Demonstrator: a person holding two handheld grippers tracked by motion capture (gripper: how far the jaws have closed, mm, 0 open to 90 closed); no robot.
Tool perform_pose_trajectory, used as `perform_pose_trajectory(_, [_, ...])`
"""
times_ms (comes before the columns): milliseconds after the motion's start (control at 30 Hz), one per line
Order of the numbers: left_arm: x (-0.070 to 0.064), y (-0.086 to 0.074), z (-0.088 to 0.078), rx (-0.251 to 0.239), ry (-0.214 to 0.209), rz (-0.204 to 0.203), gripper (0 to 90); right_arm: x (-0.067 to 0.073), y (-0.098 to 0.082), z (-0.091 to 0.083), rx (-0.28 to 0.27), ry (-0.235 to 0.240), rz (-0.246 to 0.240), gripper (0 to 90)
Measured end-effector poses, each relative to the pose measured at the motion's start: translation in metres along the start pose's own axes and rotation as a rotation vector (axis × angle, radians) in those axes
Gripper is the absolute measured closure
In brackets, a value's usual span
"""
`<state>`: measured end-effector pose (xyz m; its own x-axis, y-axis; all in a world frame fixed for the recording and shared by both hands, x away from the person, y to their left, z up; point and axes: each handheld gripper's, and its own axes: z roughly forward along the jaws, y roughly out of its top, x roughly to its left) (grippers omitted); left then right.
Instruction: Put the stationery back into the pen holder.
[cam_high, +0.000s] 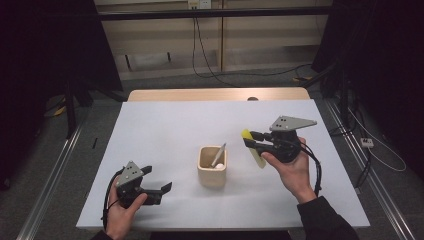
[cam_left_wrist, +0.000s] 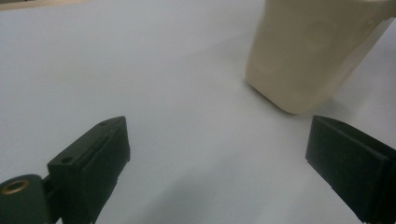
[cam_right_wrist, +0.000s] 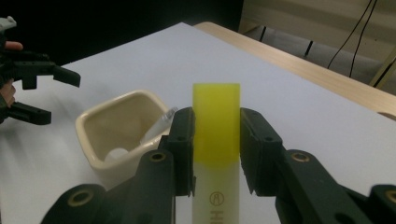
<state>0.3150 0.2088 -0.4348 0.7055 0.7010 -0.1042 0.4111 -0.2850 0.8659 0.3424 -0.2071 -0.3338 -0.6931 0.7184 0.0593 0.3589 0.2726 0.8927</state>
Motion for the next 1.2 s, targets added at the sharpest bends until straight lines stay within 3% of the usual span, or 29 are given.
perform_pose_trajectory(533, [0.0, 0.0, 0.0, 0.002, 0.002, -0.009, 6.3, 0.019, 0.031, 0.021, -0.101, 0.071, -0.023, 67.6])
perform_pose_trajectory(700, [0.001, 0.0, 0.0, 0.001, 0.003, -0.009, 6.3, 0.026, 0.036, 0.031, -0.094, 0.093, -0.04, 67.6])
perform_pose_trajectory(1200, [0.001, 0.0, 0.0, 0.005, -0.004, -0.005, 6.3, 0.041, 0.052, 0.058, -0.14, 0.157, -0.023, 67.6])
